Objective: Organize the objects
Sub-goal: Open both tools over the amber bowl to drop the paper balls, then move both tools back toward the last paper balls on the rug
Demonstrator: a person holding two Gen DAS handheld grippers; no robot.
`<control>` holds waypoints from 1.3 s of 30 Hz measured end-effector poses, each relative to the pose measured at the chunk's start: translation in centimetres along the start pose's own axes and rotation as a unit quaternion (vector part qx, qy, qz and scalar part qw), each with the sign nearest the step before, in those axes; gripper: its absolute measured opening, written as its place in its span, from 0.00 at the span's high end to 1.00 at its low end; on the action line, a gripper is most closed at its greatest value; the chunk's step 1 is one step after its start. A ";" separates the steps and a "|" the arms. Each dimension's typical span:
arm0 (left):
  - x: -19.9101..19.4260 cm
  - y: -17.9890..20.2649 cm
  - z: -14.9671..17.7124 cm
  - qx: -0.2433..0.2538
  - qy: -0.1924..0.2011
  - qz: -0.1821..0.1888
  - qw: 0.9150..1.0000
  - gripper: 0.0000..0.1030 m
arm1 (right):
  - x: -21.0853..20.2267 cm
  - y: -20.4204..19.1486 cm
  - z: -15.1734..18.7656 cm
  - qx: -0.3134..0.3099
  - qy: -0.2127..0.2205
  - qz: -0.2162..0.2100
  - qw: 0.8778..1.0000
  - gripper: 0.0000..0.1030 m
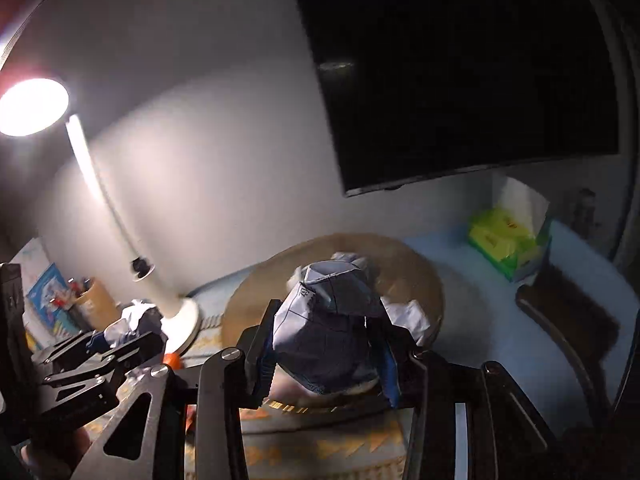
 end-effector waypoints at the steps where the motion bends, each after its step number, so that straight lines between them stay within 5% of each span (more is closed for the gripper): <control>1: 1.1 0.4 -0.2 0.002 -0.002 0.005 1.000 0.56 | 1.0 0.5 -0.5 0.004 0.002 0.007 1.000 0.60; 5: 4.6 1.1 -1.3 -0.011 -0.012 0.014 1.000 0.54 | 5.6 1.8 -2.0 0.025 -0.024 0.011 0.999 0.59; 7: 5.8 1.6 -2.0 -0.003 -0.021 -0.003 1.000 0.26 | 7.3 2.3 -3.0 0.034 -0.025 0.001 0.999 0.57; 8: 6.0 1.7 -2.3 0.001 -0.022 -0.015 1.000 0.22 | 7.8 2.3 -3.4 0.034 -0.022 -0.002 0.999 0.54; 11: 4.7 1.3 -2.4 0.005 -0.001 -0.024 1.000 0.22 | 8.5 2.8 -4.4 0.030 -0.021 0.001 0.999 0.33; 19: -4.7 -4.1 -0.5 -0.028 0.030 -0.049 0.998 0.22 | 3.7 2.1 -2.1 0.039 -0.017 -0.028 0.999 0.33; 23: -12.1 -7.7 -0.1 -0.030 0.075 -0.093 0.992 0.21 | -0.2 -1.0 -2.3 0.015 -0.009 -0.061 0.998 0.33; 26: -17.4 -10.2 0.2 -0.046 0.109 -0.123 0.985 0.04 | -3.1 -4.4 -3.2 0.000 0.006 -0.101 0.995 0.32; 29: -20.8 -12.8 1.2 -0.061 0.135 -0.133 0.980 0.01 | -5.1 -8.6 -2.9 -0.018 0.021 -0.162 0.986 0.19; 31: -21.6 -14.6 2.3 -0.071 0.130 -0.137 0.979 0.01 | -5.7 -11.5 -1.7 -0.036 0.031 -0.197 0.979 0.08; 34: -19.8 -17.7 4.8 -0.093 0.097 -0.155 0.979 0.01 | -4.6 -15.5 1.1 -0.073 0.012 -0.199 0.977 0.07; 37: -17.1 -20.6 7.6 -0.128 0.059 -0.183 0.973 0.01 | -1.8 -18.2 4.4 -0.089 -0.010 -0.245 0.965 0.07; 39: -15.2 -21.8 9.3 -0.152 0.040 -0.168 0.973 0.01 | 0.9 -19.4 6.2 -0.102 -0.032 -0.252 0.962 0.07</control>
Point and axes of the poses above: each gripper's, at about its wrist camera, not at the fingertips, and x roughly the way its jaws point, y to its right, z to its underside, the point moved 3 cm from there along x, roughly the way its jaws point, and after that the axes turned 7 degrees about -x, right-handed, at the moved point
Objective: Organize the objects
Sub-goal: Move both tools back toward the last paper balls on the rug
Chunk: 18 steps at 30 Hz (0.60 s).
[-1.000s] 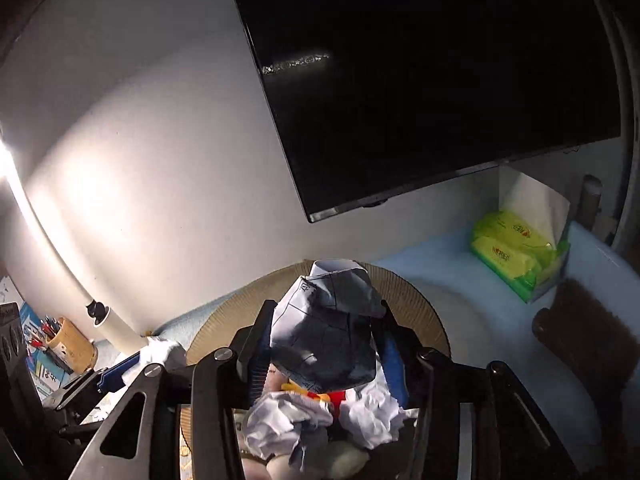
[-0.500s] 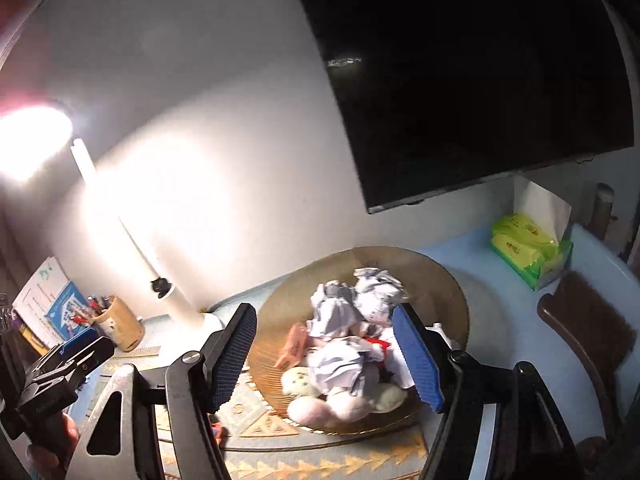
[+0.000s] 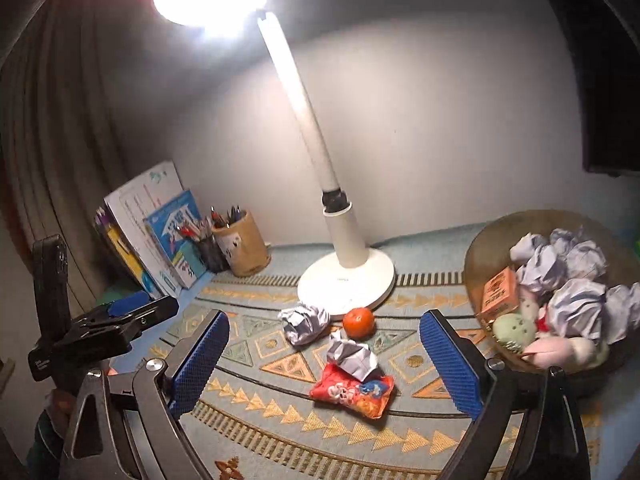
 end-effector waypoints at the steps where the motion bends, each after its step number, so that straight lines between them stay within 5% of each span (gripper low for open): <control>1: 1.0 -0.3 0.7 -0.005 -0.010 0.001 1.000 0.01 | 1.6 0.3 0.6 0.002 -0.019 0.007 1.000 0.07; 11: 7.3 -1.8 4.4 -0.027 -0.056 -0.014 0.998 0.01 | 9.2 4.8 6.0 0.053 -0.103 0.012 0.993 0.07; 15: 7.6 -1.3 4.3 -0.022 -0.066 -0.002 0.998 0.01 | 8.9 5.7 5.8 0.070 -0.087 0.002 0.994 0.07; 18: 8.6 -0.3 3.4 -0.049 -0.107 0.071 0.991 0.01 | 8.8 4.9 5.4 0.052 -0.085 0.007 0.995 0.07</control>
Point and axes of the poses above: each gripper's, at about its wrist camera, not at the fingertips, and x roughly the way its jaws point, y to its right, z to its underside, the point moved 3 cm from there along x, roughly the way its jaws point, and after that the axes turned 7 degrees about -x, right-handed, at the moved point
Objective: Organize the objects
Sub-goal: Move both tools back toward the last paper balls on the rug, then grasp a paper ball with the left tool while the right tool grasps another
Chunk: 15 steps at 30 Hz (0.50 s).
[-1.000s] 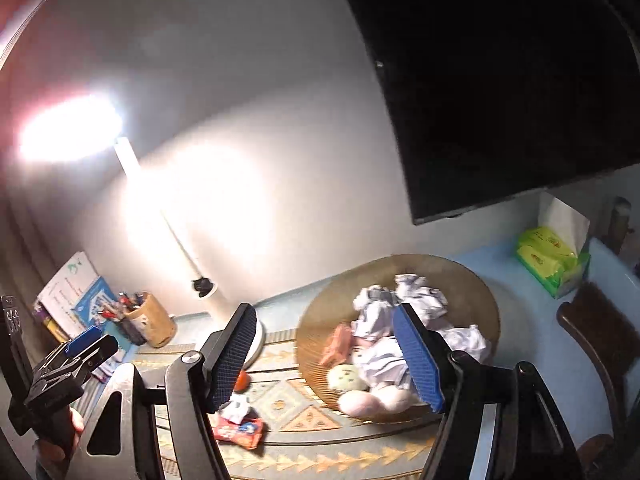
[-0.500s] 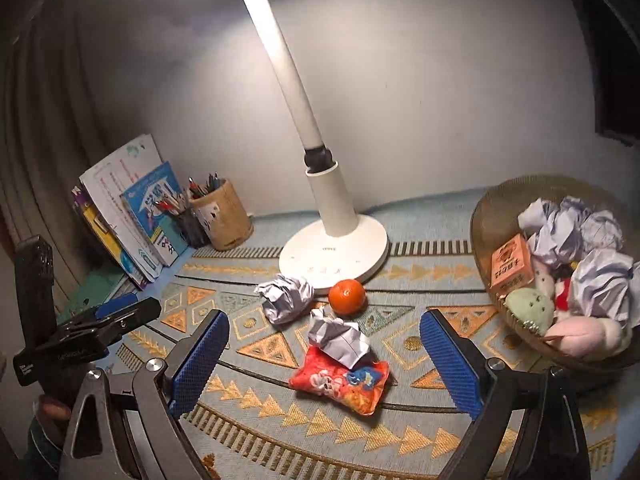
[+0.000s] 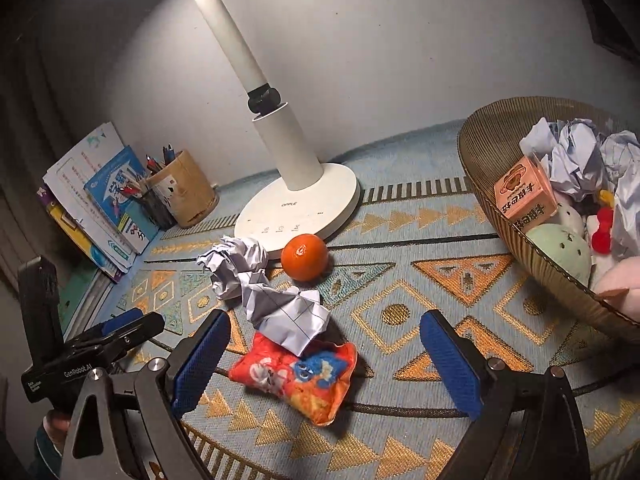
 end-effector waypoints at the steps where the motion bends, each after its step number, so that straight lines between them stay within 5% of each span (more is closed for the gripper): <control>1: 0.9 0.2 -0.5 -0.019 -0.031 0.039 0.999 0.01 | 0.3 -0.4 -0.1 -0.007 -0.010 0.006 1.000 0.07; 3: 2.2 0.6 -1.8 -0.044 -0.047 0.071 0.995 0.01 | 1.4 -1.3 -0.4 -0.013 -0.034 -0.015 0.999 0.11; 5: 3.5 1.0 -2.8 -0.040 -0.041 0.062 0.996 0.01 | 3.0 -2.3 -0.6 -0.026 -0.070 -0.034 0.997 0.15; 11: 6.5 3.1 -3.4 -0.025 -0.048 0.036 0.998 0.02 | 5.5 -3.1 -0.8 -0.065 -0.084 0.012 0.994 0.32; 13: 7.2 3.3 -3.4 -0.024 -0.053 0.035 0.998 0.24 | 5.7 -3.1 -0.9 -0.064 -0.081 0.005 0.995 0.36; 15: 7.5 3.1 -3.3 -0.025 -0.050 0.024 0.998 0.34 | 5.8 -3.3 -0.9 -0.069 -0.081 0.003 0.994 0.48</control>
Point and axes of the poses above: each gripper's, at about its wrist camera, not at the fingertips, and x roughly the way its jaws point, y to its right, z to its underside, the point moved 3 cm from there along x, roughly the way its jaws point, and after that the axes turned 7 degrees about -x, right-handed, at the moved point
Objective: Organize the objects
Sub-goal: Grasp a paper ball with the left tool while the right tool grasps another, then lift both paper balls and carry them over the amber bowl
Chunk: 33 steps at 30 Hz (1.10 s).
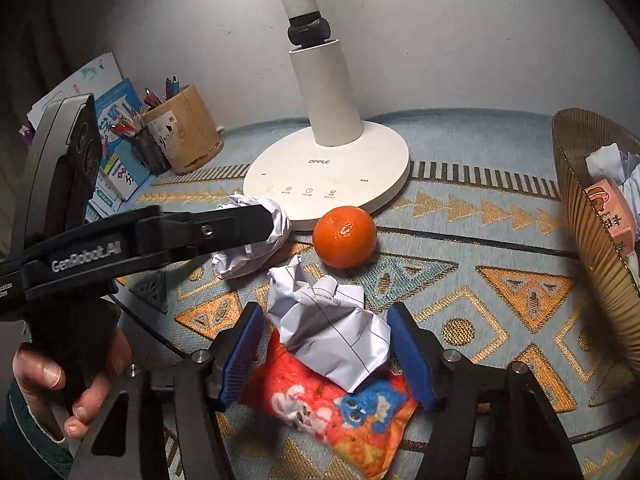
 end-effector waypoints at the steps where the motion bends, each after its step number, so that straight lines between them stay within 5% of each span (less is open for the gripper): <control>1: -0.1 0.0 0.1 0.004 0.005 -0.003 1.000 0.38 | 0.0 -0.1 -0.1 -0.003 0.001 -0.002 1.000 0.48; 5: -0.8 -0.9 0.2 -0.027 0.002 0.028 0.999 0.46 | -0.9 -0.9 -0.2 -0.020 0.025 0.001 0.999 0.49; 12: -8.3 -1.8 3.8 -0.012 0.048 0.007 0.999 0.46 | -5.9 -1.6 0.3 -0.011 0.064 -0.007 0.998 0.48; 15: -10.6 -2.7 7.2 -0.015 0.036 -0.021 0.999 0.46 | -10.1 -3.0 2.5 -0.029 0.081 0.014 0.996 0.48; 20: -12.9 -3.5 11.8 -0.002 0.070 -0.040 0.997 0.46 | -11.6 -4.9 8.2 -0.051 0.048 0.048 0.996 0.48; 25: -13.0 -3.2 11.7 0.027 0.091 -0.067 0.993 0.46 | -9.9 -4.9 11.0 -0.039 0.023 0.059 0.997 0.47; 28: -12.6 -3.3 11.8 0.032 0.099 -0.070 0.992 0.46 | -9.9 -4.7 11.3 -0.034 0.014 0.057 0.998 0.33; 30: -12.1 -3.6 12.0 0.032 0.094 -0.075 0.992 0.46 | -10.4 -4.3 11.9 -0.018 0.012 0.038 0.999 0.12; 33: -12.4 -3.6 12.1 0.036 0.106 -0.074 0.991 0.46 | -11.1 -3.5 12.9 0.036 0.009 0.000 0.999 0.10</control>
Point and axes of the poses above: each gripper's, at about its wrist camera, not at the fingertips, and x roughly the way its jaws point, y to its right, z to its underside, the point moved 3 cm from there along x, roughly the way its jaws point, and after that the axes turned 7 degrees about -x, right-handed, at the moved point
